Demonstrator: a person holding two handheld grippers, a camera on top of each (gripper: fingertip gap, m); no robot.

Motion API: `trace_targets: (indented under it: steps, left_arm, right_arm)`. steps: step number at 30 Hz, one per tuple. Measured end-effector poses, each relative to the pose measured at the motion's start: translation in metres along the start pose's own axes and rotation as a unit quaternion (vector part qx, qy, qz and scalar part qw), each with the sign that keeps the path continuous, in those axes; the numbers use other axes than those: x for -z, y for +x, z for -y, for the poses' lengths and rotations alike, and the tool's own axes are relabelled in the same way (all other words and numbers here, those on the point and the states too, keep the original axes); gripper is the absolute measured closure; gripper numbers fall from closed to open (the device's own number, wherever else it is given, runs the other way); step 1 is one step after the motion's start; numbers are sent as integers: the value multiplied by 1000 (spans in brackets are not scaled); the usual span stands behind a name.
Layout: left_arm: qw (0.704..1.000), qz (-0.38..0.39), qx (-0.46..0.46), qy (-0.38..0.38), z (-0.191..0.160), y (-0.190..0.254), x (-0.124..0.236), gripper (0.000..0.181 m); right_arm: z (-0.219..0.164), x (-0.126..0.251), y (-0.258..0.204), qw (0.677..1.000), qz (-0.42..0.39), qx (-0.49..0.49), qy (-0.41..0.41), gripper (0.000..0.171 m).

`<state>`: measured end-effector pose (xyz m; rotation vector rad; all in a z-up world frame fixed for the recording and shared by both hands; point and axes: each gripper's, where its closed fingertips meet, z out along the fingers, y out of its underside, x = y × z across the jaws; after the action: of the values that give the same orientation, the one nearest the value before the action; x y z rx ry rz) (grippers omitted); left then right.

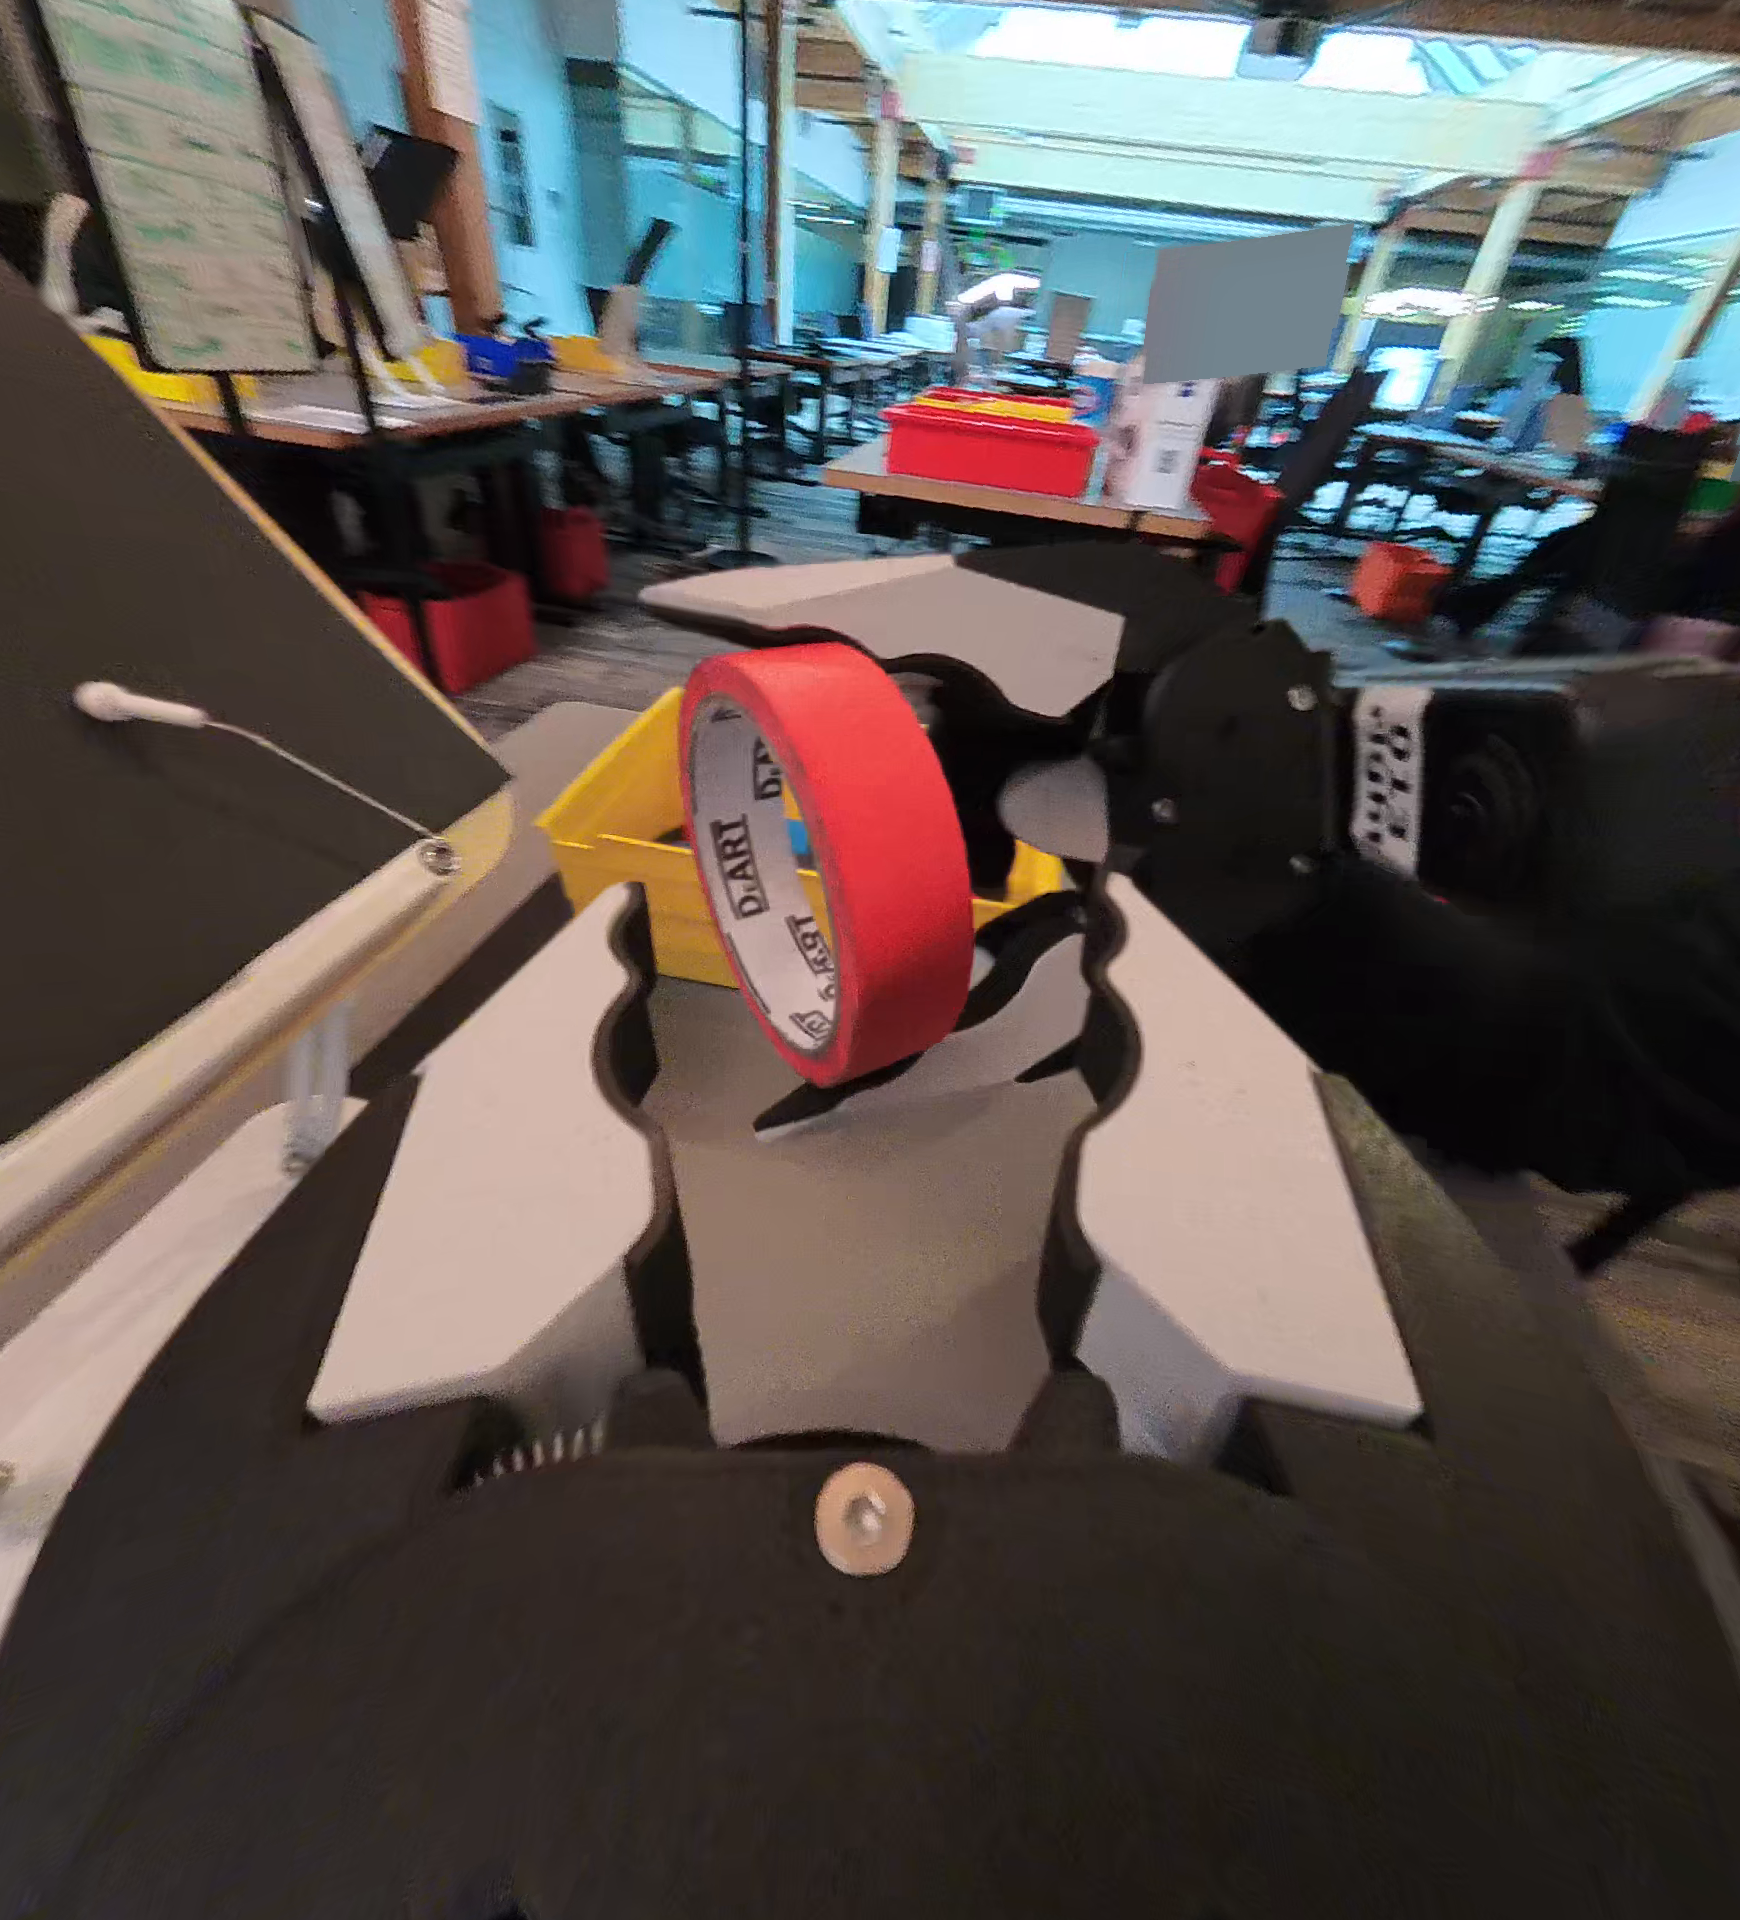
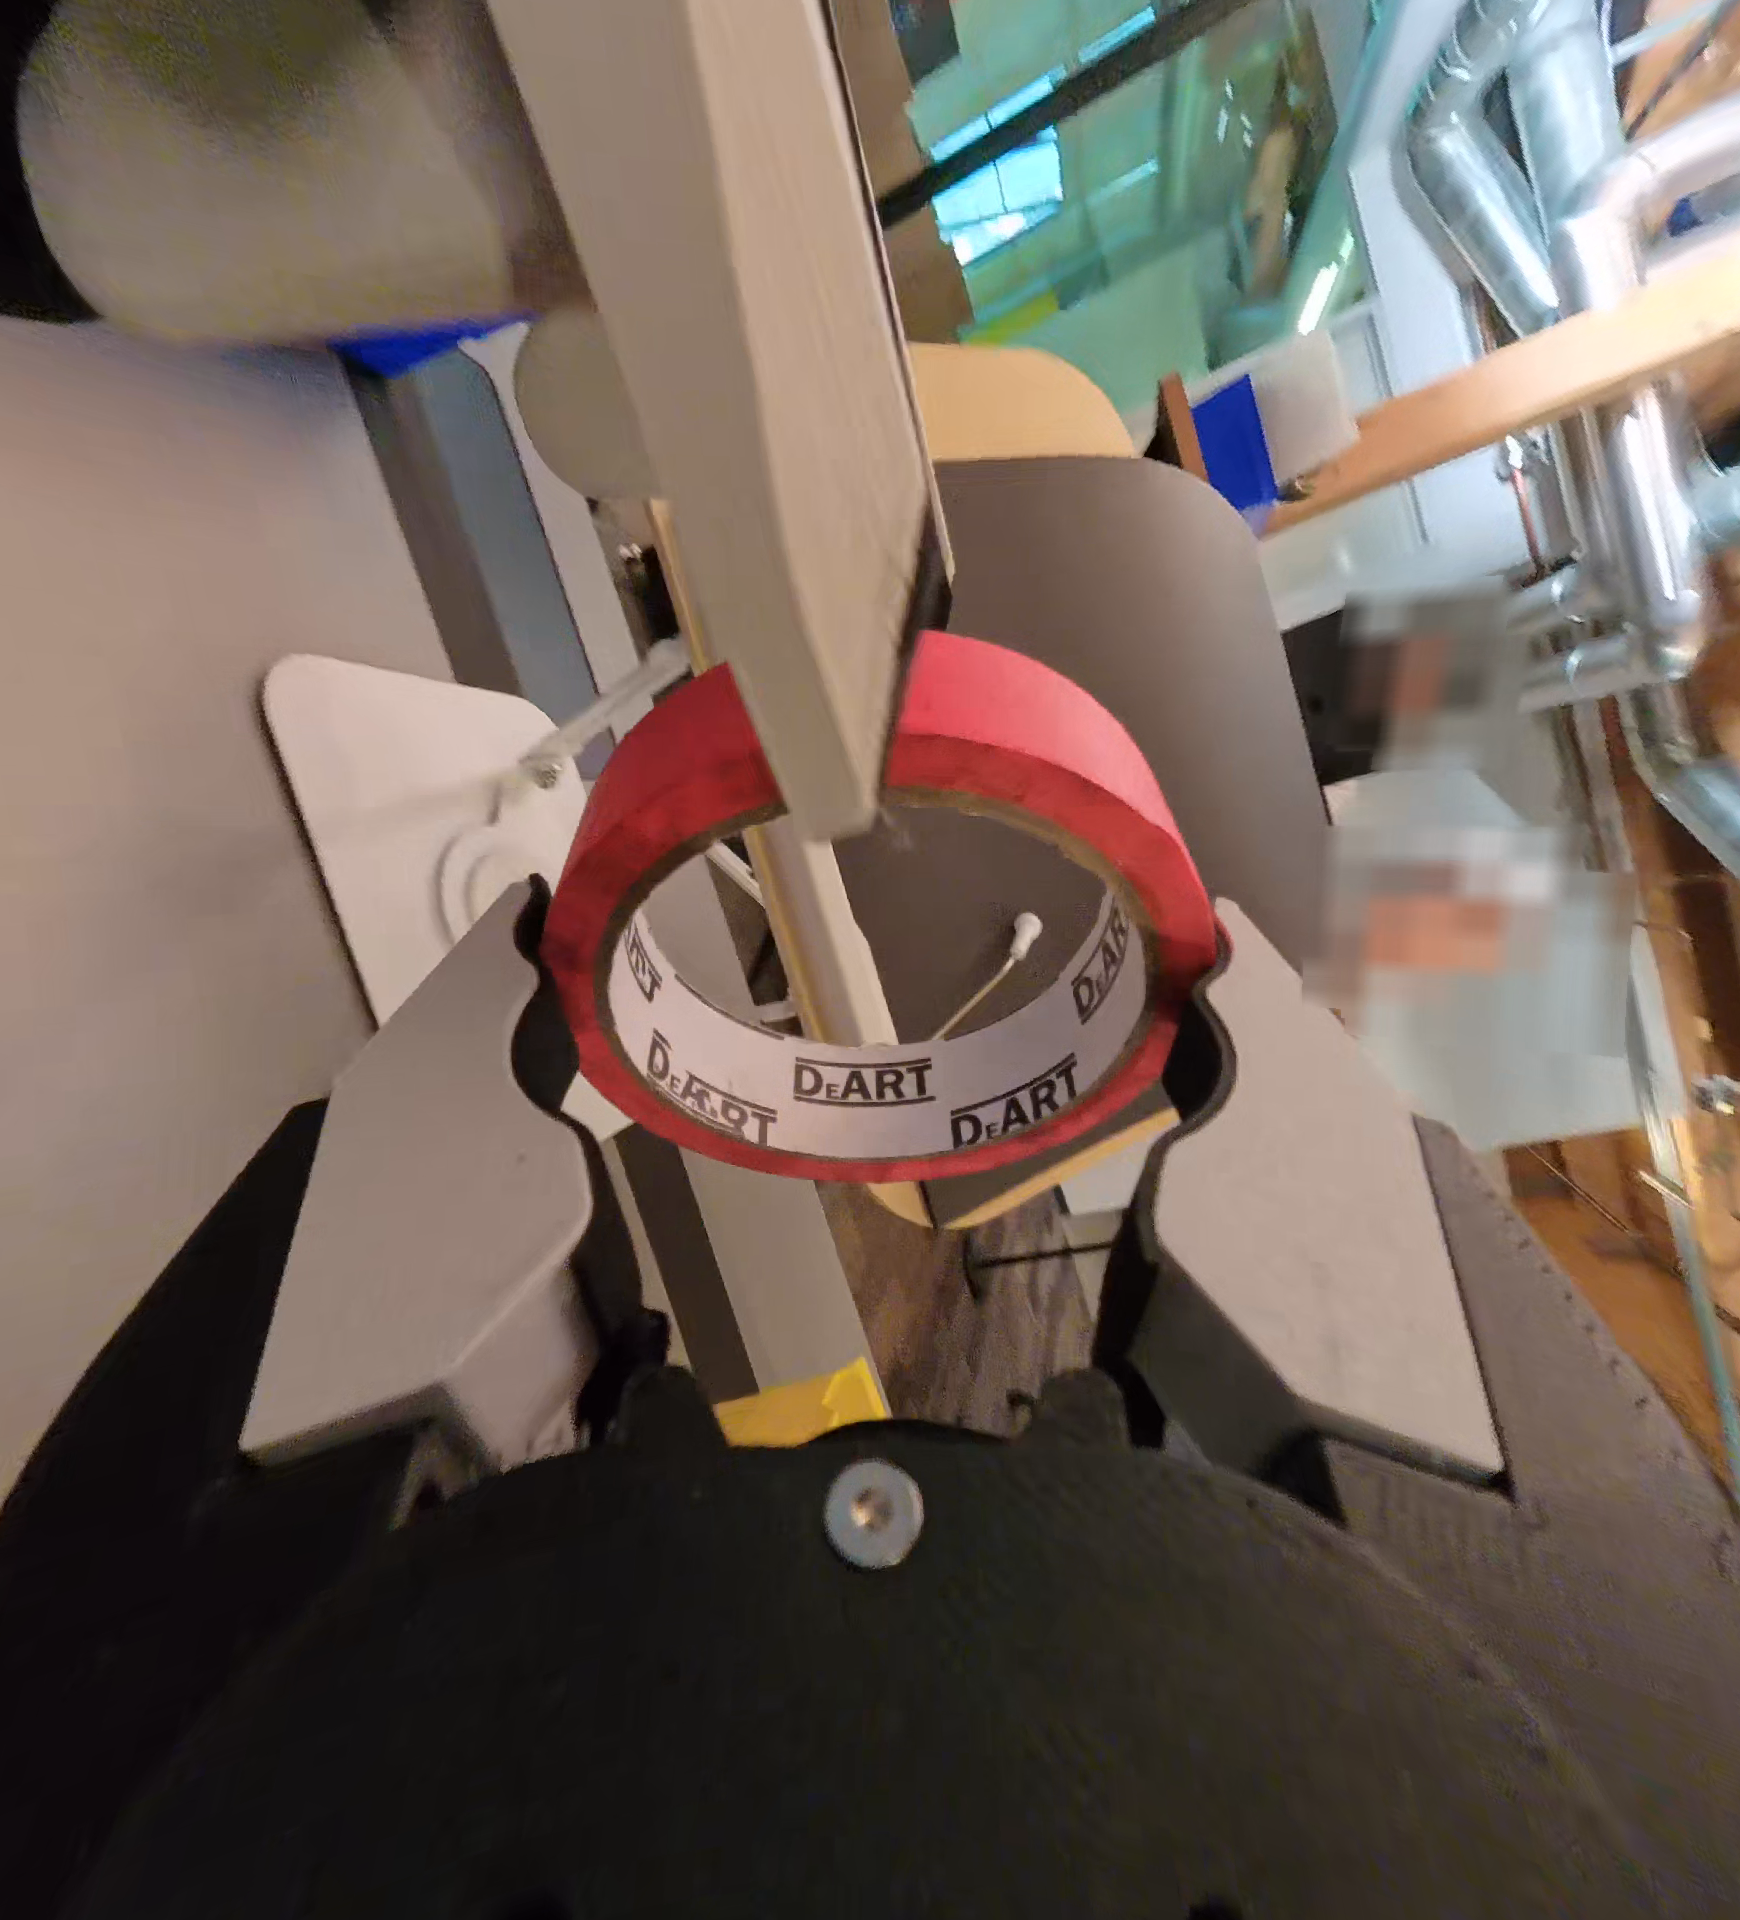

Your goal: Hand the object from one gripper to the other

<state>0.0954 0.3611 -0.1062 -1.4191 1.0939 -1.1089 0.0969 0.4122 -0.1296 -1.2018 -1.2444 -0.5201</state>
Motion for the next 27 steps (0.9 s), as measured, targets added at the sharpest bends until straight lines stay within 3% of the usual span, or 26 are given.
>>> trace_targets:
  steps: [8,13,17,21,25,27]
  left_arm:
    - [995,86,-53,-8,-6,-11,-12,152]
    - [996,79,-41,2,-3,-10,-9,153]
    - [997,75,-35,-3,-3,-17,1,154]
    - [999,17,-33,24,6,-10,16,154]
    - [997,-42,-52,43,9,0,33,154]
    - [993,-73,-66,60,12,8,40,154]
  right_arm:
    - [-4,-6,1,999,-33,10,-41,55]
    - [4,-3,3,999,-38,6,-13,55]
    - [23,7,-6,996,29,-32,73,55]
    - [30,21,-8,975,109,-123,147,55]
    - [34,41,2,937,172,-211,218,107]
    - [36,49,7,914,196,-248,254,120]
